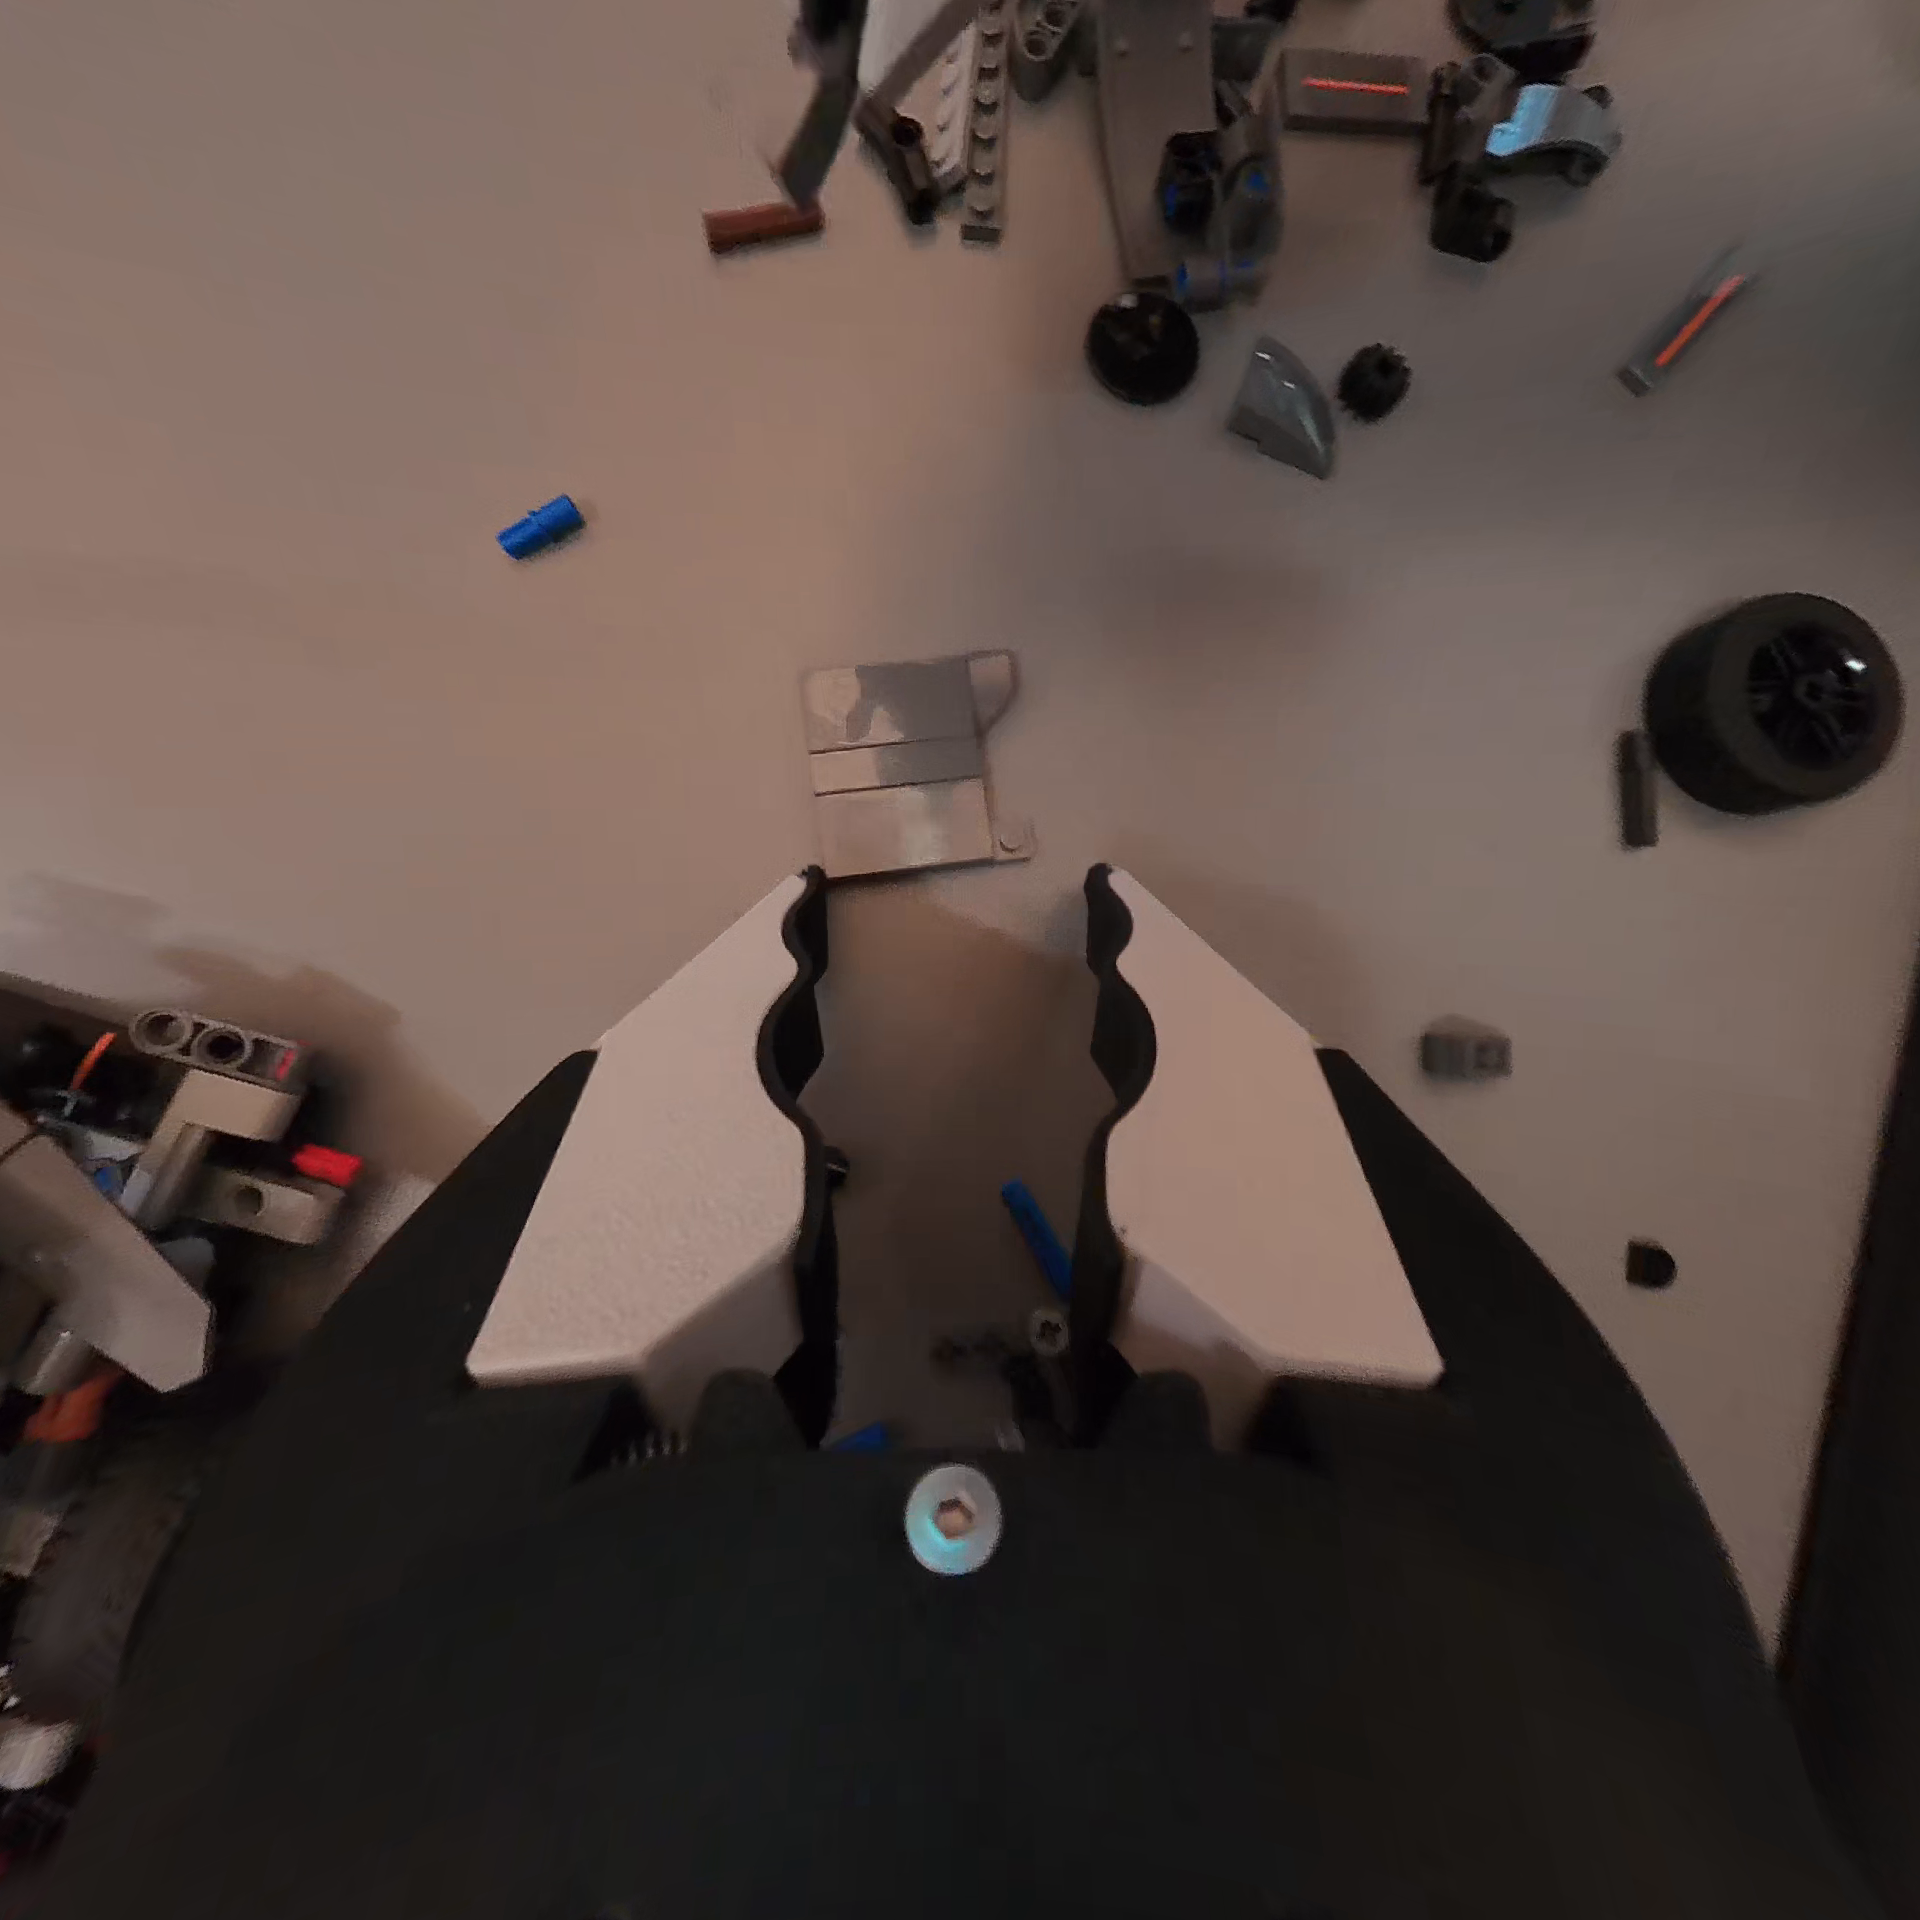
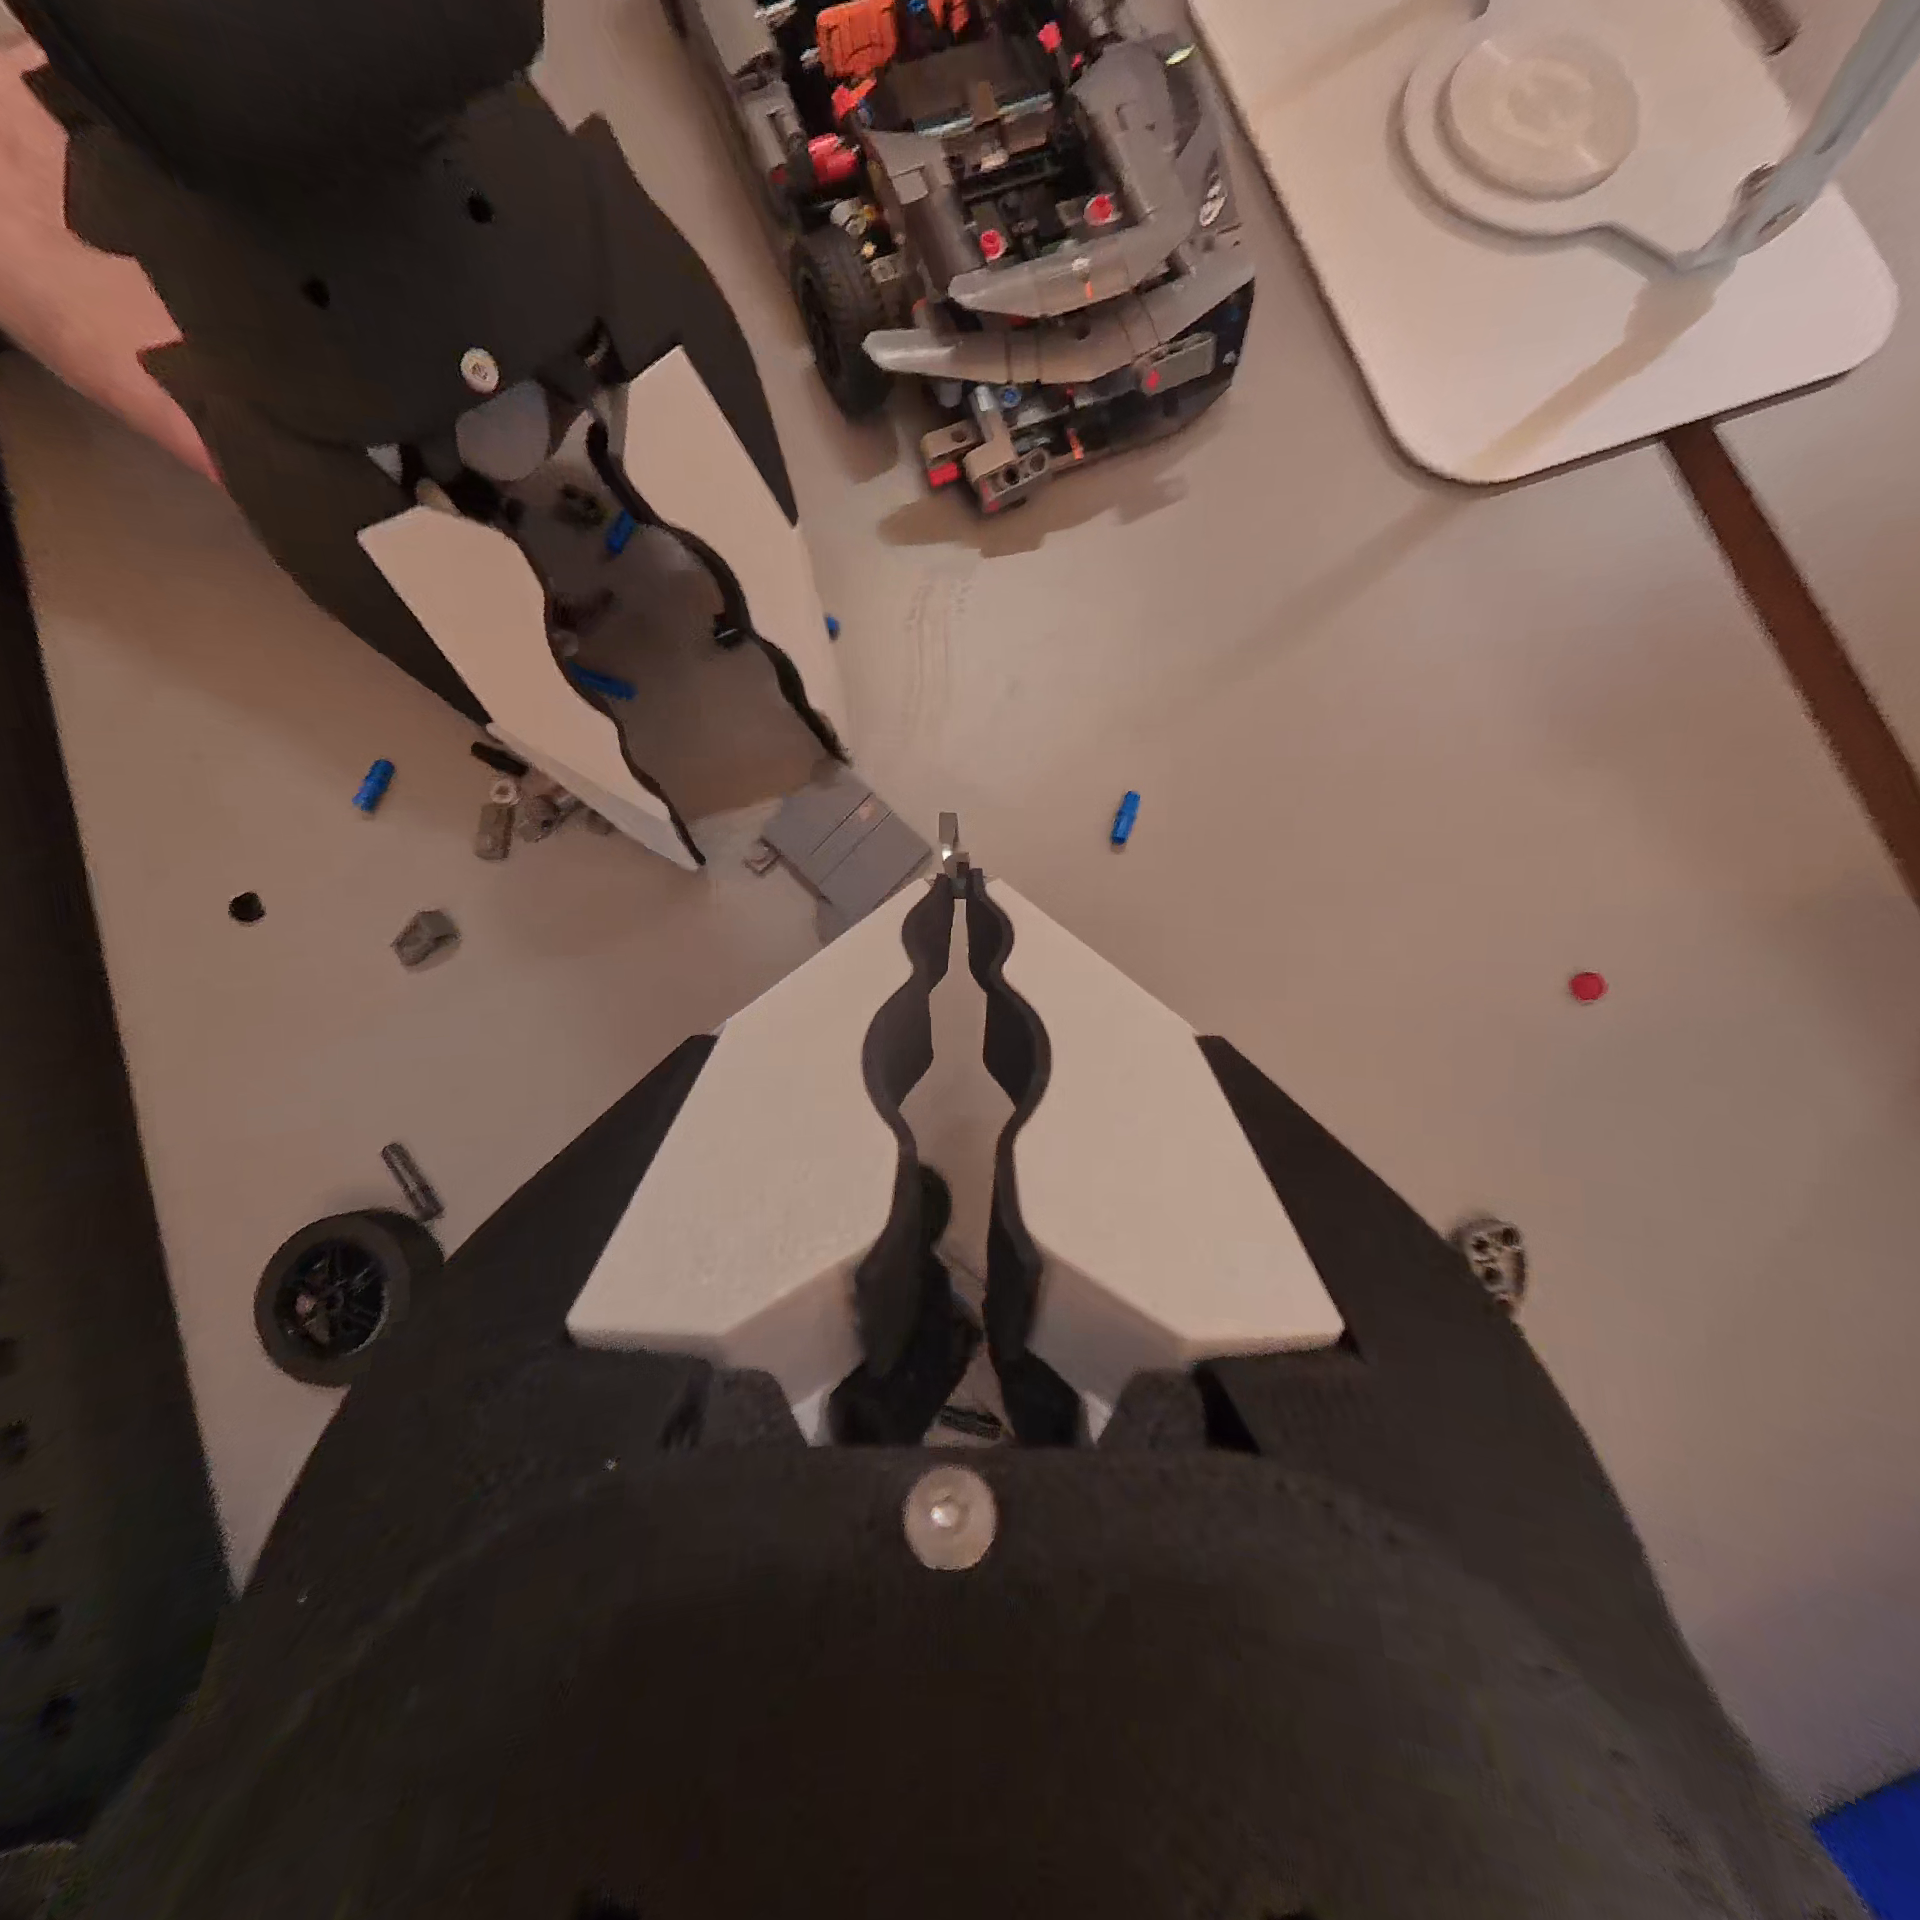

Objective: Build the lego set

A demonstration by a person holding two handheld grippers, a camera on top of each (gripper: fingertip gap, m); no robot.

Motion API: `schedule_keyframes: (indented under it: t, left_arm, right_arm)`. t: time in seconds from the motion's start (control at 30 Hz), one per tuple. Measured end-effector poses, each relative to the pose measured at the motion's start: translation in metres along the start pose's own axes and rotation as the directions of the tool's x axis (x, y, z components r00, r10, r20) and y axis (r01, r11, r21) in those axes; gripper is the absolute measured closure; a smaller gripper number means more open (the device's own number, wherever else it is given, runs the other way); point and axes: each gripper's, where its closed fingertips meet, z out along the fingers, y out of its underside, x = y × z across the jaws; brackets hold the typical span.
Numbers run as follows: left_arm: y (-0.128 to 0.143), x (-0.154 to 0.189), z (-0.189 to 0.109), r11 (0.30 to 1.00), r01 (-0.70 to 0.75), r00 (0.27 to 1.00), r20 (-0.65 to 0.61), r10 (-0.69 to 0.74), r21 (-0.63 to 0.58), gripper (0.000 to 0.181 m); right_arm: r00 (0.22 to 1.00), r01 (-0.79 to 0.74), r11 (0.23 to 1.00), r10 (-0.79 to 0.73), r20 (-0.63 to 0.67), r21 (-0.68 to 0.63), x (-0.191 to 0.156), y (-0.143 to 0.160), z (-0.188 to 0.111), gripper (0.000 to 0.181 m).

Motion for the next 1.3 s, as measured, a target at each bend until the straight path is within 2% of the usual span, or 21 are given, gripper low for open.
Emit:
schedule_keyframes:
  t: [0.07, 0.2, 0.27, 0.43, 0.53, 0.8, 1.07, 1.3]
  left_arm:
    - [0.001, 0.005, -0.002, 1.0, -0.005, 0.999, -0.04, 0.006, 0.013, 0.129]
    - [0.002, 0.015, -0.002, 0.999, -0.037, 0.996, -0.08, 0.037, 0.009, 0.133]
    - [0.002, 0.013, -0.002, 0.998, -0.06, 0.997, -0.051, 0.06, 0.003, 0.133]
    - [-0.003, 0.018, -0.006, 0.993, -0.102, 0.992, -0.069, 0.106, 0.051, 0.136]
    - [-0.003, 0.019, -0.003, 0.987, -0.153, 0.986, -0.052, 0.155, 0.052, 0.141]
    - [-0.007, 0.022, 0.001, 0.981, -0.177, 0.981, -0.073, 0.182, 0.075, 0.14]
    - [-0.011, 0.026, 0.008, 0.956, -0.285, 0.957, -0.039, 0.288, 0.062, 0.139]
    - [-0.012, 0.03, 0.008, 0.958, -0.275, 0.957, -0.068, 0.28, 0.08, 0.142]
  right_arm:
    - [0.999, -0.014, 0.999, 0.017, 0.052, -0.043, -0.008, 0.007, 0.006, 0.181]
    - [0.976, -0.076, 0.99, 0.099, 0.195, -0.121, -0.028, 0.021, 0.016, 0.181]
    - [0.956, -0.1, 0.982, 0.14, 0.258, -0.163, -0.038, 0.027, 0.02, 0.181]
    - [0.923, -0.109, 0.961, 0.192, 0.334, -0.254, -0.054, 0.038, 0.031, 0.181]
    - [0.919, -0.094, 0.948, 0.2, 0.341, -0.304, -0.059, 0.045, 0.038, 0.181]
    - [0.925, -0.1, 0.926, 0.222, 0.31, -0.365, -0.054, 0.053, 0.047, 0.181]
    - [0.93, -0.101, 0.92, 0.222, 0.292, -0.379, -0.05, 0.054, 0.047, 0.181]
    - [0.935, -0.1, 0.913, 0.222, 0.275, -0.396, -0.048, 0.057, 0.049, 0.18]
